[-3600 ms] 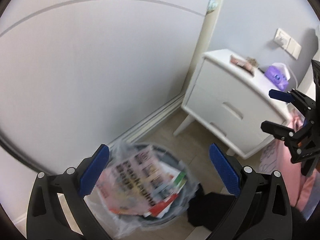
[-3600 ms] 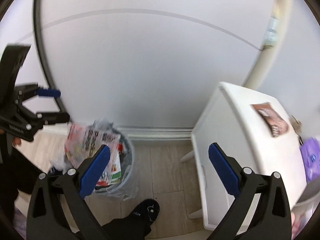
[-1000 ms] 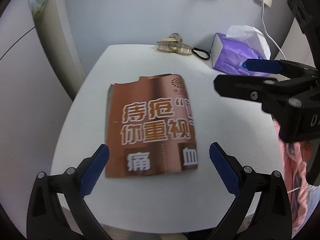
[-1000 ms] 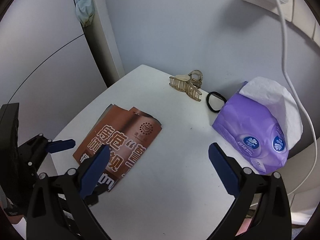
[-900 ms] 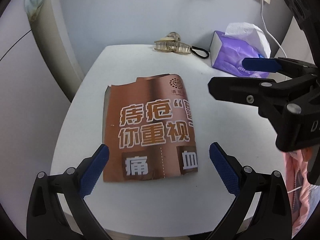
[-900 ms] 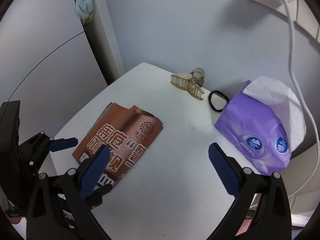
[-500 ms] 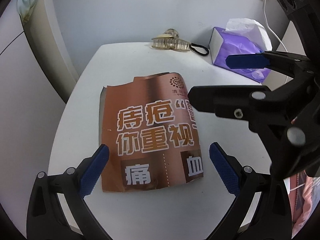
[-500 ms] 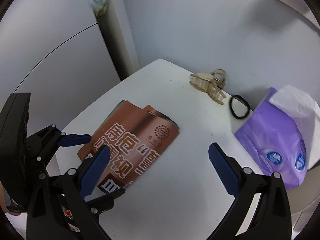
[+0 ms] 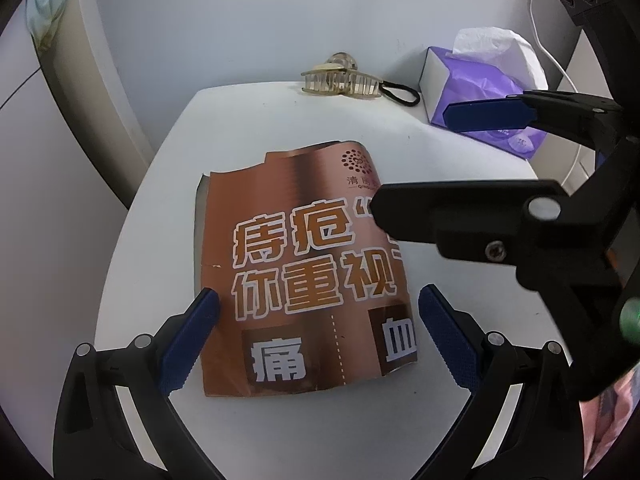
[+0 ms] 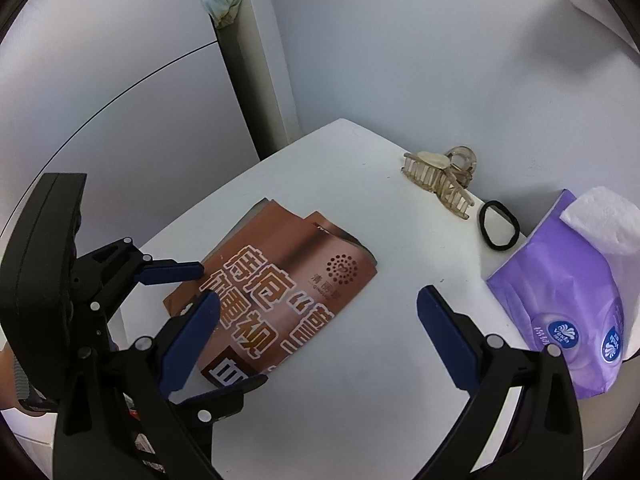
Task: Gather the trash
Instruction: 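Close the left gripper on the brown leaflet, rolling it up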
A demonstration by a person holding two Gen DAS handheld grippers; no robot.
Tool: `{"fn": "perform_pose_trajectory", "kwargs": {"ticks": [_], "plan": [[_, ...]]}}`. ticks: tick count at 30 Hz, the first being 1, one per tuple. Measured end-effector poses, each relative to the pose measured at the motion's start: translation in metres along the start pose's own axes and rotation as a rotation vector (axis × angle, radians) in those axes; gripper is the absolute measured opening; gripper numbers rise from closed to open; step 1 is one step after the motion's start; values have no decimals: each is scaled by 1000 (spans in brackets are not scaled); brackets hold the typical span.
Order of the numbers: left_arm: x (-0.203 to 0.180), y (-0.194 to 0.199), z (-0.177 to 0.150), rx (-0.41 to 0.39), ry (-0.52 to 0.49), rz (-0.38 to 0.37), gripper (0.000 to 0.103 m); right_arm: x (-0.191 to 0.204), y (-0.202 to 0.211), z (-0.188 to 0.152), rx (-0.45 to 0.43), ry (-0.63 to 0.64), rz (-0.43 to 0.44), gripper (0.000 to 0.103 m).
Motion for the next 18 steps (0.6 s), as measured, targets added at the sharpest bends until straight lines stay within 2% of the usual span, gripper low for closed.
{"fn": "perform_pose_trajectory", "kwargs": {"ticks": [4, 6, 13, 18], "plan": [[2, 0, 1, -14, 2, 13, 96, -4, 3, -2, -3, -10, -7, 96], [2, 0, 0, -16, -4, 12, 90, -6, 4, -3, -6, -15, -9, 96], [0, 1, 1, -30, 4, -2, 83, -8, 6, -5, -8, -19, -10, 96], [5, 4, 0, -39, 23, -10, 75, -8, 6, -7, -10, -20, -11, 96]]}}
Point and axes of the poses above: each gripper's, at about its wrist camera, not at the fingertips, and y roughly against the way its jaws point, x to its left, z to its top, the point moved 9 cm from there along -y, roughly the way its jaws point, and after that the axes turned 5 degrees about z, right-handed, at the moved point
